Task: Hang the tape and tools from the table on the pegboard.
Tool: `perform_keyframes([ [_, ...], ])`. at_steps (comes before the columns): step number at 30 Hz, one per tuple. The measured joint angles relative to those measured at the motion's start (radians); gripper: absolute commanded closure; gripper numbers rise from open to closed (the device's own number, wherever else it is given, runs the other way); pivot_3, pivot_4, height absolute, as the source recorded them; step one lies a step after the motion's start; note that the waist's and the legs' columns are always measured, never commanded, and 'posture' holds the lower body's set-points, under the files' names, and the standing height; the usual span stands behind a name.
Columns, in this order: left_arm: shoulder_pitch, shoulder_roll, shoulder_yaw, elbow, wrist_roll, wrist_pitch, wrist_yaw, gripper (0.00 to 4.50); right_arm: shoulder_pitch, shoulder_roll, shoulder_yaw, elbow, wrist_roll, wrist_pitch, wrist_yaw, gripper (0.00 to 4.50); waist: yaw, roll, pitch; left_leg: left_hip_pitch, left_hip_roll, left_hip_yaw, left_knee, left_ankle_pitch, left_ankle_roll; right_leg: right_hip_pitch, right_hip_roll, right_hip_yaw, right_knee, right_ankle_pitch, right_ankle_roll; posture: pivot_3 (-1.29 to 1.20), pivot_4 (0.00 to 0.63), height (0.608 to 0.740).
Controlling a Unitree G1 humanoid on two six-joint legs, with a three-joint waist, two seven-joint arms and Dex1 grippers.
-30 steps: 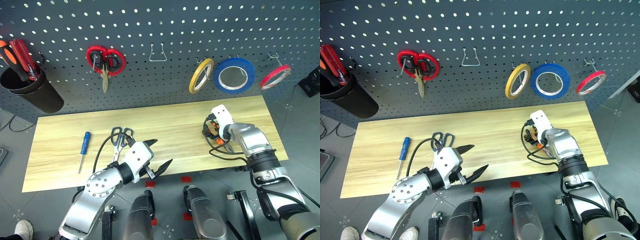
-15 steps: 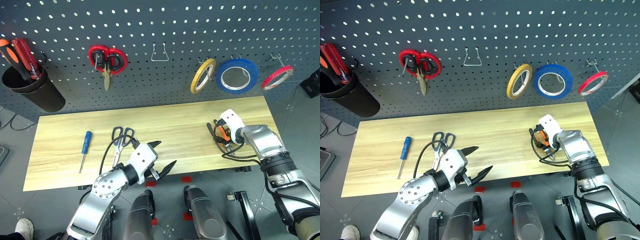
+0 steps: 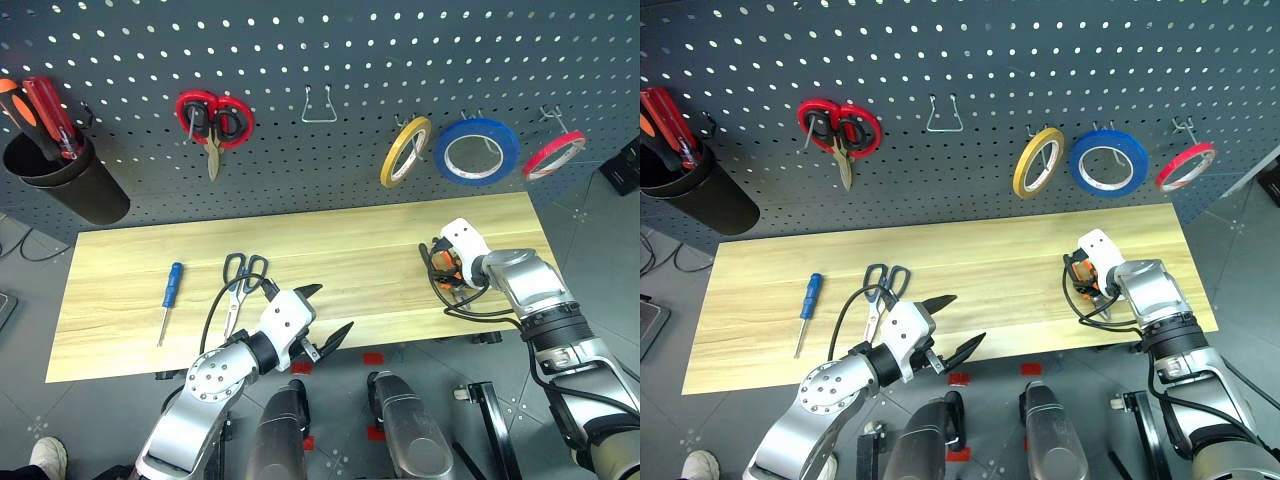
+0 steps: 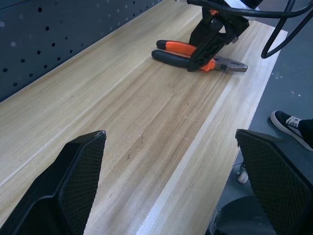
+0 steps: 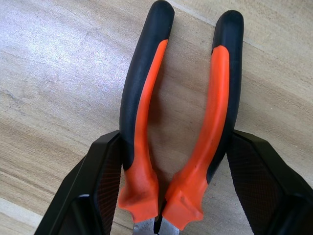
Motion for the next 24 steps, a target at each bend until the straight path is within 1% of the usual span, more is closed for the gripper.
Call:
perform_keyframes([
  [5,-0.002,0.000,0.001,0.001,-0.001,-0.003,-0.002,0.00,0.039,-0.006,-0.002,-0.056,0.007,-0.023,0.023,1.58,0.000,0.000,0.000,0.000,0.000,0.000,0.000,0.000,0.000,0.000,0.000,0.000,0.000,0.000,0.000,-0.20,0.409,0.740],
  [9,0.029,-0.033,0.023,-0.019,-0.045,0.013,0.006,0.00,0.143,-0.017,-0.004,-0.222,0.047,-0.046,0.065,1.58,0.000,0.001,0.000,-0.006,0.000,0.000,0.000,0.000,0.000,-0.005,0.000,0.000,0.000,0.000,0.000,-0.19,0.396,0.740],
  [11,0.049,-0.041,0.027,-0.049,-0.071,0.026,0.010,0.00,0.174,0.007,-0.035,-0.283,0.075,-0.047,0.058,1.58,-0.002,0.001,0.000,-0.007,0.000,0.001,0.000,0.000,-0.001,-0.007,0.000,0.000,0.001,0.000,0.000,-0.18,0.378,0.740],
  [13,0.082,-0.048,0.035,-0.087,-0.098,0.046,0.020,0.00,0.188,0.091,-0.111,-0.344,0.115,-0.025,0.011,1.58,-0.008,0.001,0.000,-0.007,0.001,0.001,0.000,0.001,-0.001,-0.007,0.000,0.000,0.001,0.000,0.000,-0.17,0.360,0.740],
  [16,0.137,-0.047,0.066,-0.166,-0.134,0.078,0.038,0.00,0.189,0.227,-0.176,-0.454,0.170,-0.017,-0.065,1.58,-0.007,0.001,0.000,-0.007,0.002,-0.001,-0.001,0.003,-0.004,-0.010,0.002,0.000,0.003,0.000,0.000,-0.16,0.347,0.740],
  [18,0.165,-0.047,0.094,-0.213,-0.152,0.103,0.056,0.00,0.188,0.276,-0.189,-0.513,0.197,-0.024,-0.099,1.58,-0.003,0.002,-0.001,-0.008,0.002,-0.001,-0.001,0.003,-0.005,-0.010,0.002,-0.001,0.003,0.000,0.000,-0.14,0.309,0.740],
  [21,0.197,-0.053,0.143,-0.295,-0.184,0.154,0.104,0.00,0.184,0.360,-0.209,-0.567,0.210,-0.067,-0.162,1.58,0.010,0.000,-0.007,-0.010,0.001,-0.002,-0.001,0.005,-0.009,-0.011,0.002,-0.002,0.002,0.000,0.000,-0.12,0.278,0.740],
  [24,0.200,-0.085,0.182,-0.380,-0.214,0.204,0.172,0.00,0.167,0.435,-0.217,-0.596,0.232,-0.134,-0.208,1.58,0.024,-0.003,-0.018,-0.011,0.000,-0.001,-0.001,0.005,-0.009,-0.012,0.001,-0.003,0.002,0.000,0.000,-0.08,0.244,0.740],
])
